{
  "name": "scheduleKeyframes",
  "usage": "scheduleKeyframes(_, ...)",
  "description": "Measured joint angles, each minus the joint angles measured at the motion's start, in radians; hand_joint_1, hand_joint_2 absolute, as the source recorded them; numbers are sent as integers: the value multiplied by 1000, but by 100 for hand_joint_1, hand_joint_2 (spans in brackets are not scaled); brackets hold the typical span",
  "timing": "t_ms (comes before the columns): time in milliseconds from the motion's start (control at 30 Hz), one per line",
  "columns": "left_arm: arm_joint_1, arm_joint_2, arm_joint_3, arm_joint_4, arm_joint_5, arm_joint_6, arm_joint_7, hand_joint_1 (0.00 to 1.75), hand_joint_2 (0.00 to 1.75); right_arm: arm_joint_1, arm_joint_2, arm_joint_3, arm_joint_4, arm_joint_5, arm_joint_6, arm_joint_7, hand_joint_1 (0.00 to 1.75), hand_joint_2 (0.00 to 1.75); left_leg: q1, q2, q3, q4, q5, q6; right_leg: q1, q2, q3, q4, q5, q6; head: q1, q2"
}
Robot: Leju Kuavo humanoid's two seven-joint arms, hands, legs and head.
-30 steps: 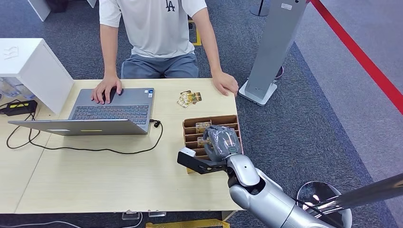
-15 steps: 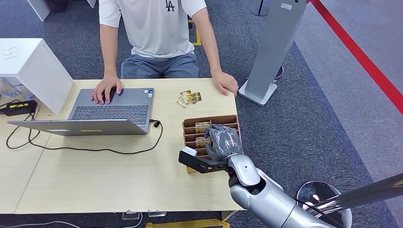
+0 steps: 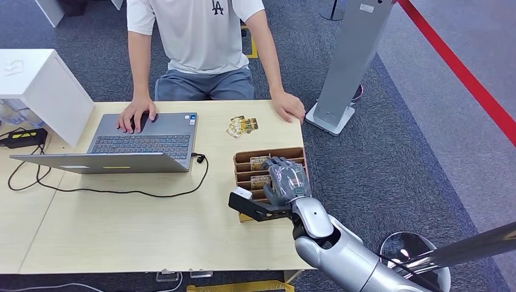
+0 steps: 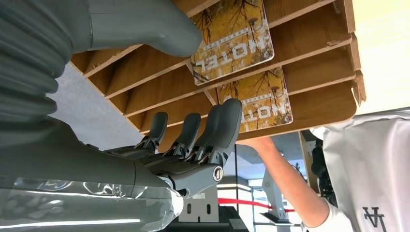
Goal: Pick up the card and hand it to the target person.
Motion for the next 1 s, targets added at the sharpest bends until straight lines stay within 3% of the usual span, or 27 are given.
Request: scheduleKeyframes(1000, -1, -4, 0, 4, -6, -1, 6, 0, 0, -19, 1, 10, 35, -13, 14, -21, 101, 175, 0, 0, 0, 0, 0, 0, 0, 0, 0, 0, 0, 0, 0, 0)
